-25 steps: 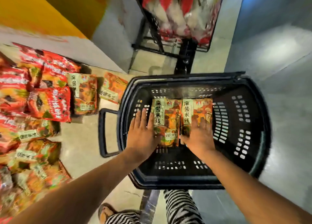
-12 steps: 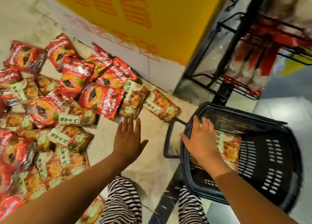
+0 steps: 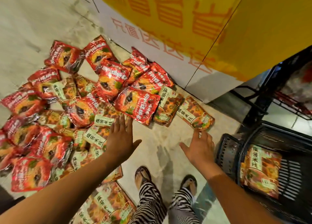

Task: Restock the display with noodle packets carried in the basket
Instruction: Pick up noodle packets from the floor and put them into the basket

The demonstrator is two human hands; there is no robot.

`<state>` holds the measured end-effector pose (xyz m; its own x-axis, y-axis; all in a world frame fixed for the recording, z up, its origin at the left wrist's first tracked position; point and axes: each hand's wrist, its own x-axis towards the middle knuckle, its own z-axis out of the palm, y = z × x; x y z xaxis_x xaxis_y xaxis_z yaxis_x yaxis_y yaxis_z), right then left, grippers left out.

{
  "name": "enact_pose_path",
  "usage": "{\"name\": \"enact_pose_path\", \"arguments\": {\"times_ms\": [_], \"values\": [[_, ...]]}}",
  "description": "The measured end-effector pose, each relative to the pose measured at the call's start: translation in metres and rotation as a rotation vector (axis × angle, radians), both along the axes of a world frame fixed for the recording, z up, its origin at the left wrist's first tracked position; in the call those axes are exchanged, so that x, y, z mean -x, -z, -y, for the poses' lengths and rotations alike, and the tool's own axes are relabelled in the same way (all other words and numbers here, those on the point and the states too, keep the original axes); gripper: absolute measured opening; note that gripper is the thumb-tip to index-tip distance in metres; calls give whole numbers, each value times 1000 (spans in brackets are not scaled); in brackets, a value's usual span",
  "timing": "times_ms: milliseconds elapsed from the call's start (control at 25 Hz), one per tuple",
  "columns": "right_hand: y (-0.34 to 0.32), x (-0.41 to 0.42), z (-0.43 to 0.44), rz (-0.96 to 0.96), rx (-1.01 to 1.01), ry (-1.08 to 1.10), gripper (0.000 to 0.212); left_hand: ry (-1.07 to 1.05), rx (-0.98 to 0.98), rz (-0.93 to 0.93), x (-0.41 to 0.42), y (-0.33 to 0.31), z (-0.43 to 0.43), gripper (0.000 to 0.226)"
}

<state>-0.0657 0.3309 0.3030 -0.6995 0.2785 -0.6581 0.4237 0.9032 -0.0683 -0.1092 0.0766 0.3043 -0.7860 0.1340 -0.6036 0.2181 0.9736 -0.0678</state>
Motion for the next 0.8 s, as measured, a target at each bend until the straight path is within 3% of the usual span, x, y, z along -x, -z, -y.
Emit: {"name": "enact_pose_path", "arguments": {"times_ms": [480, 640, 800], "values": [[108, 62, -86, 124, 29, 135, 87, 7, -85, 108, 71, 100, -77, 99], [153, 69, -85, 166, 73, 237, 95, -81, -106, 134, 87, 137, -89, 103], [202, 85, -79, 130, 99, 333, 90, -17, -169, 106, 112, 184, -91, 104]]}}
